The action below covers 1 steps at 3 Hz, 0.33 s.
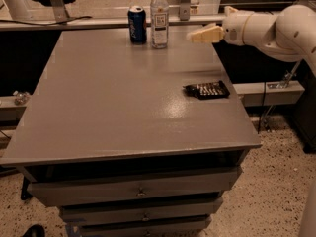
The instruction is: Move blue plastic bottle near pepsi can
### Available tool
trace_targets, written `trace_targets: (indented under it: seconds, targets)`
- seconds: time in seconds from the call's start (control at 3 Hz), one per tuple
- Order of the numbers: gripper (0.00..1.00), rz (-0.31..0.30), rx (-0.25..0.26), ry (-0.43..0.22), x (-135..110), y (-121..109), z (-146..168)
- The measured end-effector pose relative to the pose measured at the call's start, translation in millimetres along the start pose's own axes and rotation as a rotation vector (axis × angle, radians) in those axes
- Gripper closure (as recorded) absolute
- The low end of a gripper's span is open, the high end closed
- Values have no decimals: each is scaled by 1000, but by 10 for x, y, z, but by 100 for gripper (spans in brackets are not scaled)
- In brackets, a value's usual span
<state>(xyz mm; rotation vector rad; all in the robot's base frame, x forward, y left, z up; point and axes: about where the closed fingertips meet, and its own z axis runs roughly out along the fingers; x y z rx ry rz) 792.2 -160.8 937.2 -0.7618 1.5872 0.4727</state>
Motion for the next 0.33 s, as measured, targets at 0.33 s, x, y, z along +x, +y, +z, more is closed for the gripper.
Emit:
trace_targets:
  seconds: [0.33]
  targets:
    - [0,3,-15,5,28,33,-15]
